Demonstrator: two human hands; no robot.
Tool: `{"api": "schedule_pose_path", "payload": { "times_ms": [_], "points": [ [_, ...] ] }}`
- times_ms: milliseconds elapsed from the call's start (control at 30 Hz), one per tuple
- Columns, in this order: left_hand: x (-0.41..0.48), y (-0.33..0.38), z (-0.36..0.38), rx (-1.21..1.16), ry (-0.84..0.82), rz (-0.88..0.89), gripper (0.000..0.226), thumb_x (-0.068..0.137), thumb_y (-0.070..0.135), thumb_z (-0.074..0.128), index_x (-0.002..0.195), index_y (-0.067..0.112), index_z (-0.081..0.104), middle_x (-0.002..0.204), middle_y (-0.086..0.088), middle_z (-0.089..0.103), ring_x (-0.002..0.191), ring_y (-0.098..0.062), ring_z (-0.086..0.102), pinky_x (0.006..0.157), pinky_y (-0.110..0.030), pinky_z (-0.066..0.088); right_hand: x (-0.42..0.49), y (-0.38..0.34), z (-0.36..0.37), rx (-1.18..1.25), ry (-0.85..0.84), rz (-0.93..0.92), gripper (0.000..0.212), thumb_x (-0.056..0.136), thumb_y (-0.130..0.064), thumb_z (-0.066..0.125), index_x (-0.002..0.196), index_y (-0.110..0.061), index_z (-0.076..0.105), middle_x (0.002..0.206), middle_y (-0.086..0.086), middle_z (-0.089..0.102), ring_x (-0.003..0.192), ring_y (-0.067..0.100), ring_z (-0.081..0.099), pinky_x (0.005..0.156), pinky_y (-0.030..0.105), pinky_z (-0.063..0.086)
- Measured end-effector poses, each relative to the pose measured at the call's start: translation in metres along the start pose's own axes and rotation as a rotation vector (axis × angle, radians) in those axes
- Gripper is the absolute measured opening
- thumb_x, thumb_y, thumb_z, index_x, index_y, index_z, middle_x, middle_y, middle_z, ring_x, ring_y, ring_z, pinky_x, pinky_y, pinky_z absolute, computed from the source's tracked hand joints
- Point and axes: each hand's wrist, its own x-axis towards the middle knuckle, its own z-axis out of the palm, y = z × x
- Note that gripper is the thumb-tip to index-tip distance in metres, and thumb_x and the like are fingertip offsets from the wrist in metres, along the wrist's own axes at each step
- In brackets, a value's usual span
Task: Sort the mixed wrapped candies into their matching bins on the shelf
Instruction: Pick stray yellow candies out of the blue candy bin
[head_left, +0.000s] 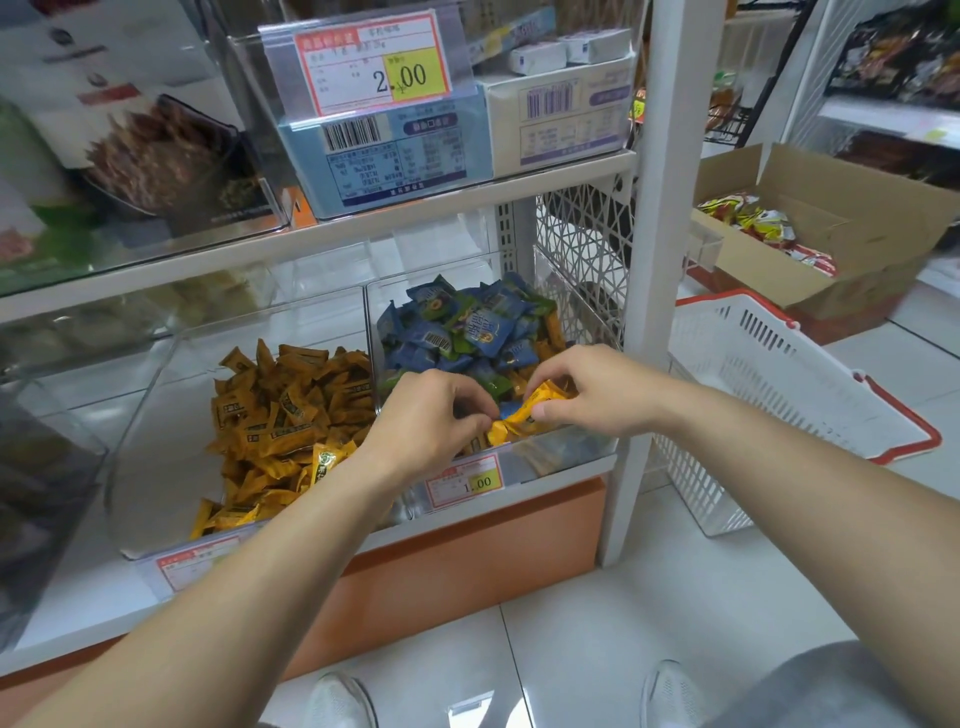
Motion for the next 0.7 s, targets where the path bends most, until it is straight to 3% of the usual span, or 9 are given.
{"api": "schedule_pose_path", "payload": {
  "times_ms": [100, 167, 267, 367, 433, 567, 700],
  "points": [
    [0.002, 0.001, -0.006, -0.075, 0.134, -0.035, 0.007, 0.084, 0.028, 0.075, 0.084, 0.035, 0.077, 0.077, 0.025, 0.067, 0.080, 0.018, 0.059, 0.068, 0.001, 0.040, 0.002, 0.001, -0.004, 0.066, 0.146, 0.028, 0.008, 0.089, -0.040, 0.070, 0.096, -0.037, 0.068, 0.081, -0.022, 0.063, 0.074, -0.006, 0.058, 0.063, 0.017, 0.040],
    [0.004, 0.002, -0.010, -0.174, 0.158, -0.063, 0.011, 0.085, 0.027, 0.074, 0.084, 0.038, 0.075, 0.078, 0.028, 0.067, 0.082, 0.019, 0.058, 0.069, 0.001, 0.040, 0.004, -0.001, -0.003, 0.154, 0.218, 0.057, 0.010, 0.088, -0.038, 0.071, 0.091, -0.029, 0.071, 0.080, -0.013, 0.070, 0.074, 0.000, 0.063, 0.066, 0.024, 0.048],
    [0.005, 0.003, -0.017, -0.360, 0.196, -0.099, 0.012, 0.086, 0.023, 0.075, 0.083, 0.035, 0.075, 0.079, 0.018, 0.072, 0.080, 0.005, 0.066, 0.071, -0.014, 0.051, 0.006, -0.007, -0.003, 0.266, 0.359, 0.094, 0.009, 0.089, -0.035, 0.071, 0.089, -0.026, 0.074, 0.077, -0.007, 0.072, 0.071, 0.006, 0.064, 0.064, 0.025, 0.048],
    [0.004, 0.004, -0.025, -0.601, 0.228, -0.203, 0.010, 0.087, 0.018, 0.075, 0.085, 0.028, 0.076, 0.082, 0.007, 0.075, 0.080, -0.012, 0.071, 0.067, -0.032, 0.060, 0.009, -0.012, -0.007, 0.412, 0.493, 0.116, 0.010, 0.090, -0.033, 0.072, 0.089, -0.024, 0.075, 0.077, -0.004, 0.073, 0.069, 0.004, 0.064, 0.061, 0.013, 0.046],
    [0.003, 0.006, -0.030, -0.769, 0.241, -0.280, 0.014, 0.089, 0.013, 0.073, 0.085, 0.026, 0.076, 0.088, -0.001, 0.075, 0.083, -0.022, 0.073, 0.062, -0.032, 0.060, 0.011, -0.017, -0.006, 0.531, 0.540, 0.111, 0.006, 0.089, -0.033, 0.073, 0.089, -0.027, 0.074, 0.079, -0.008, 0.074, 0.071, 0.002, 0.065, 0.062, 0.009, 0.048],
    [-0.002, 0.003, -0.042, -0.935, 0.335, -0.348, 0.020, 0.096, 0.010, 0.063, 0.096, 0.026, 0.074, 0.101, -0.005, 0.073, 0.087, -0.022, 0.074, 0.068, -0.028, 0.060, 0.021, -0.042, 0.008, 0.708, 0.522, 0.064, 0.012, 0.089, -0.025, 0.075, 0.089, -0.036, 0.069, 0.084, -0.006, 0.074, 0.073, 0.016, 0.073, 0.063, 0.027, 0.060],
    [-0.018, -0.013, -0.061, -0.888, 0.404, -0.328, 0.028, 0.100, 0.010, 0.056, 0.096, 0.031, 0.074, 0.107, -0.005, 0.072, 0.094, -0.019, 0.073, 0.075, -0.030, 0.061, 0.042, -0.080, 0.025, 0.743, 0.520, -0.010, 0.017, 0.089, -0.022, 0.071, 0.089, -0.038, 0.065, 0.086, -0.005, 0.074, 0.077, 0.017, 0.073, 0.076, 0.043, 0.062]
  ]
}}
